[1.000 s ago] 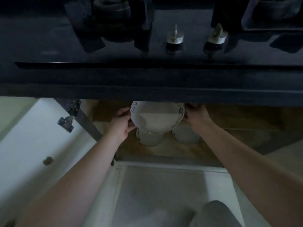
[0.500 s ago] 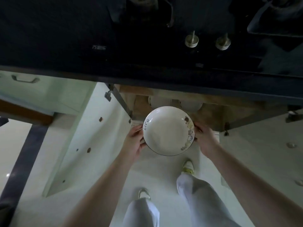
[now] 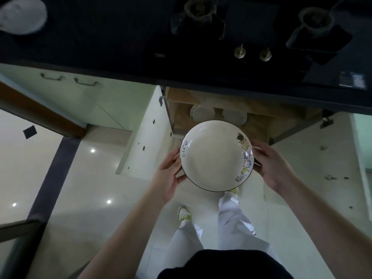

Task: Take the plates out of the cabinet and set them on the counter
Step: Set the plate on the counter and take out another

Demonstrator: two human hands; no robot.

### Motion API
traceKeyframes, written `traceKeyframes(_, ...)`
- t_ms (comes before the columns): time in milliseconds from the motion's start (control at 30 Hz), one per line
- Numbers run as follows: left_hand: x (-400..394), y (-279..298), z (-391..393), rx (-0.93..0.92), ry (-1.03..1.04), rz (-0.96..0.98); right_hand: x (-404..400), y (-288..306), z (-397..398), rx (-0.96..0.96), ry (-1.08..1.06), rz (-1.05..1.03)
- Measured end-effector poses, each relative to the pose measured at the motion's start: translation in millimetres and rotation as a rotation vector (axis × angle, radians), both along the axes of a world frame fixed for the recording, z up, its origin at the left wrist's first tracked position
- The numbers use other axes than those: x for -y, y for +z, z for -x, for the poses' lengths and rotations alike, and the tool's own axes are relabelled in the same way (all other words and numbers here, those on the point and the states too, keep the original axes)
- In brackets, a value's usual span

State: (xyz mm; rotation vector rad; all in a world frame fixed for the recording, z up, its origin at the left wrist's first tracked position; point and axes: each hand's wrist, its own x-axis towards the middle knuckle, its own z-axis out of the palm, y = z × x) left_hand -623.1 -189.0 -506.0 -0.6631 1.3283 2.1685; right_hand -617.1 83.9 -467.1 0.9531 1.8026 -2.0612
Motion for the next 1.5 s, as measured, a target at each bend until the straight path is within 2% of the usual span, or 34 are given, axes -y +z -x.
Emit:
traceKeyframes(133,15.0,44.4,-20.2,-0.071,-0.016,-0.029,5.6,51.5,-30.2,-0.044,0.054,0.052)
traceKeyframes(367,3.3,100.2,-52.1,-0.230,-0.051,0.009,-12.2,101.4,-78.3,-0.162,0.048,0.163)
traceKeyframes(667,-55.0,130.2,-125.3,-0.289,0.001,0.049,-79.5,129.2,-125.2,-0.184,0.107,0.207)
traceKeyframes(833,-61.7,152.7,-161.5,-0.305,0.070,0.095,-83.6,138.9,-146.0,-0.197,0.136,0.277)
traceKeyframes(1000,-32.8,168.3,-192.8,-0.313,0.192,0.125,-56.7,147.8,-149.8,-0.228,0.272,0.314)
traceKeyframes(1200,7.8,171.5,-219.5,-0.347,0.307,0.112,-2.7,155.2,-147.2,-0.227,0.328,0.291)
traceKeyframes(1500,109.3,176.7,-241.8,-0.336,0.481,0.050,124.1,160.3,-132.2,-0.255,0.416,0.289)
